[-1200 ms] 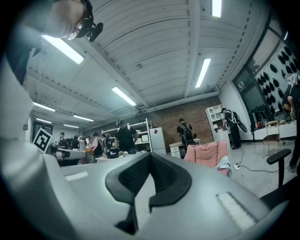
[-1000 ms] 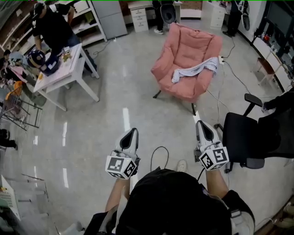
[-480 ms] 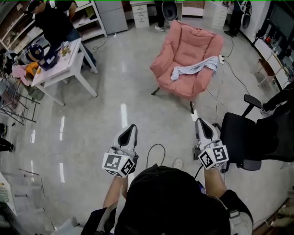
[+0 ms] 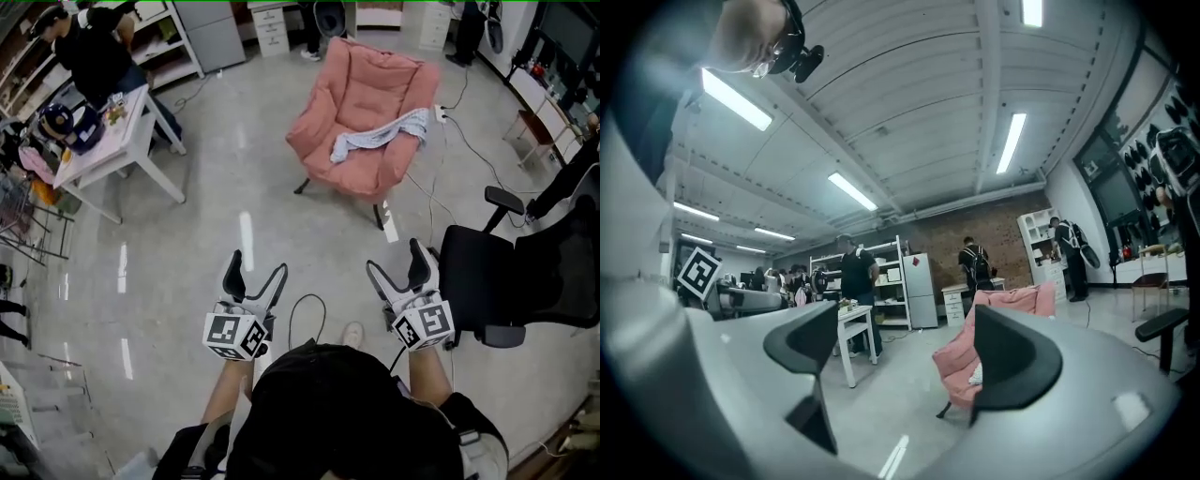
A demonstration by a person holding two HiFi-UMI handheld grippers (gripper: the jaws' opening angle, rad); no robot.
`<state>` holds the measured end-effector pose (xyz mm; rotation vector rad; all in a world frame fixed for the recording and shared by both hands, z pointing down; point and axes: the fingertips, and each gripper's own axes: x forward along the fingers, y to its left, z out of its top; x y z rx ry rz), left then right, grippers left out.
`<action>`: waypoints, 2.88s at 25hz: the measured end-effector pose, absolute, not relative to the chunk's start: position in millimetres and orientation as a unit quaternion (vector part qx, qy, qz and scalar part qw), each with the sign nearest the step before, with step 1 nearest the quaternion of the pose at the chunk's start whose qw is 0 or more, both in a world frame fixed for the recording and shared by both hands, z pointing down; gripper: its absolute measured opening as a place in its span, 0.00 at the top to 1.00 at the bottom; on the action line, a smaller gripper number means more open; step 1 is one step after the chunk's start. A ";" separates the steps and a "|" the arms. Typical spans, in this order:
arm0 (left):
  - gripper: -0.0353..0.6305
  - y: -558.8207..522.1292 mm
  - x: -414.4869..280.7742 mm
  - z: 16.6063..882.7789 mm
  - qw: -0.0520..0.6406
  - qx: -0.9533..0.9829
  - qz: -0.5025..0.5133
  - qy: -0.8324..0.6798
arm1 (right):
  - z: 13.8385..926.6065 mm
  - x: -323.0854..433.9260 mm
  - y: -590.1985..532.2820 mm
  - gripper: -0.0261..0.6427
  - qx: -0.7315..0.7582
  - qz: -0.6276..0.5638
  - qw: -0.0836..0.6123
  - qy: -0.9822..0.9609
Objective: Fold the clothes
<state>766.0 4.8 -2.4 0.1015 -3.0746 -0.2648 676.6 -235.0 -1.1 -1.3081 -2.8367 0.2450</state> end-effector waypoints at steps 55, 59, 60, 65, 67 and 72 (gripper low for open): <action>0.30 61.4 338.4 23.7 0.046 0.123 -0.058 -0.990 | 1.0 279.5 -191.0 0.41 -0.356 0.064 0.024 -0.932; 0.31 75.5 318.6 37.5 0.053 0.125 -0.060 -0.989 | 12.0 264.3 -172.4 0.47 -0.359 0.062 0.035 -0.931; 0.31 77.1 314.7 41.2 0.057 0.125 -0.062 -0.989 | 14.1 261.4 -169.1 0.49 -0.361 0.061 0.039 -0.930; 0.31 81.7 287.1 50.9 0.070 0.124 -0.069 -0.987 | 17.5 230.3 -160.9 0.50 -0.367 0.077 0.057 -0.925; 0.32 82.7 273.0 52.1 0.071 0.120 -0.067 -0.988 | 21.8 211.0 -157.3 0.52 -0.376 0.074 0.063 -0.922; 0.32 96.1 231.9 48.5 0.071 0.100 -0.054 -0.991 | 31.2 151.0 -136.5 0.56 -0.402 0.062 0.074 -0.911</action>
